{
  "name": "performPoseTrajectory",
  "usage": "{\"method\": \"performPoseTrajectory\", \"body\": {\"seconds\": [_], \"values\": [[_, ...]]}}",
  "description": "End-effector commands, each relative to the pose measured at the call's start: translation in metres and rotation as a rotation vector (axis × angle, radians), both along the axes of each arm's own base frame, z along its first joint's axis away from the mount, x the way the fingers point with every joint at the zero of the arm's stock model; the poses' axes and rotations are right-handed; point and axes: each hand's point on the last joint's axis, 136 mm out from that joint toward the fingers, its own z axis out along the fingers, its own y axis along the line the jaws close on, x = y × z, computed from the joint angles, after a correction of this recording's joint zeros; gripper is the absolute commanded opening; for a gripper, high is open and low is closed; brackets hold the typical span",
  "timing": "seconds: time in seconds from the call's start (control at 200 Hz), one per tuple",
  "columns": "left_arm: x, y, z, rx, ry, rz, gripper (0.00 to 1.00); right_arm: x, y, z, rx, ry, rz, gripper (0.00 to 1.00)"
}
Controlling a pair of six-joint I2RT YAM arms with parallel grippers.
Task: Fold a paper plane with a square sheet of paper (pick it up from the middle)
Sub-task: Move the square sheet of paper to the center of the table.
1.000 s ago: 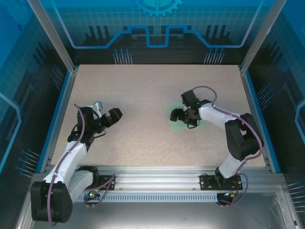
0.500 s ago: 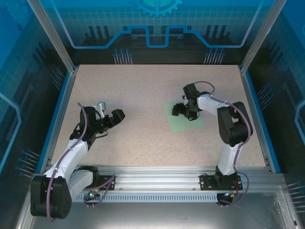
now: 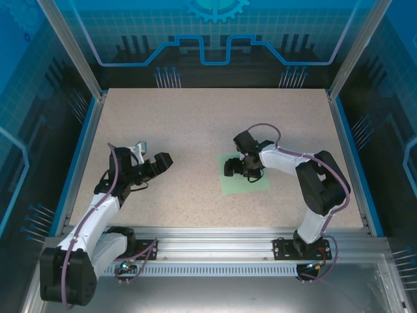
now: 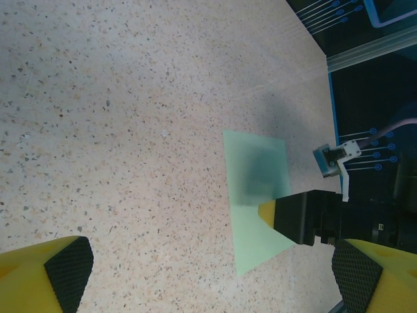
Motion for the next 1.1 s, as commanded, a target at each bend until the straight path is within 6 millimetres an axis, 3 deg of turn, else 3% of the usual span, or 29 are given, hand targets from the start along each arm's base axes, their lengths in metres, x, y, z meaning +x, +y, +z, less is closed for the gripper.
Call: {"method": "performPoseTrajectory", "body": {"seconds": [0.0, 0.16, 0.235, 0.345, 0.43, 0.54, 0.775, 0.925, 1.095], "values": [[-0.008, -0.006, 0.011, -0.018, -0.010, -0.028, 0.99, 0.000, -0.009, 0.041, -0.061, -0.053, -0.015, 0.96], [0.000, 0.003, 0.023, -0.023, -0.046, 0.051, 0.98, 0.020, -0.019, 0.106, -0.085, -0.281, 0.019, 0.99], [0.008, 0.012, 0.028, -0.023, -0.060, 0.124, 0.99, 0.029, -0.015, 0.120, -0.067, -0.391, 0.113, 0.99], [0.018, 0.019, 0.034, -0.021, -0.100, 0.173, 0.99, 0.035, -0.044, 0.102, -0.121, -0.305, 0.009, 0.99], [0.025, 0.020, 0.032, 0.007, -0.096, 0.175, 0.98, 0.035, -0.043, 0.083, -0.034, -0.204, 0.026, 0.99], [0.036, 0.018, 0.020, 0.051, 0.006, 0.146, 0.98, 0.041, -0.036, 0.079, 0.012, -0.193, 0.029, 0.99], [0.060, -0.022, -0.009, 0.033, 0.106, 0.032, 0.98, 0.044, -0.025, 0.058, -0.107, -0.038, 0.113, 0.99], [0.069, -0.057, -0.024, 0.081, 0.154, -0.053, 0.98, 0.049, -0.032, 0.043, -0.172, 0.021, 0.080, 0.99], [0.068, -0.086, -0.031, 0.155, 0.183, -0.115, 0.98, 0.031, -0.024, 0.032, -0.205, 0.076, 0.120, 1.00]]}}
